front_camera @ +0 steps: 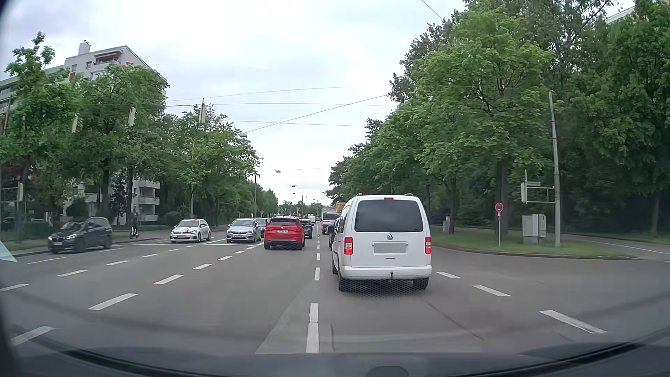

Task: Follow the waypoints while adhering to traffic rules and regulations

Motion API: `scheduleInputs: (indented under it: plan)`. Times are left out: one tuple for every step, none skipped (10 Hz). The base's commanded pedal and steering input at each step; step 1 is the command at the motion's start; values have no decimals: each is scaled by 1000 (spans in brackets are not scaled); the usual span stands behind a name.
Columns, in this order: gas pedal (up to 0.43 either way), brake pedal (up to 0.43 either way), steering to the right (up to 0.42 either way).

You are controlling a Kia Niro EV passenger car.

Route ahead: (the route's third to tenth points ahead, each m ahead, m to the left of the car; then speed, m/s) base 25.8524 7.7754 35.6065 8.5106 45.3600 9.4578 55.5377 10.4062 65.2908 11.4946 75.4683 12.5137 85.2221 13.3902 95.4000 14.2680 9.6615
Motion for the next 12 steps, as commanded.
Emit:
scheduleInputs:
  plan:
    - [110,0,-8]
    - [130,0,-9]
    - [138,0,-9]
    - [157,0,-9]
    - [220,0,-10]
    - [220,0,-12]
    - [220,0,-13]
    - [220,0,-13]
    - [209,0,-13]
    - [209,0,-12]
    - [209,0,-12]
    - [209,0,-11]
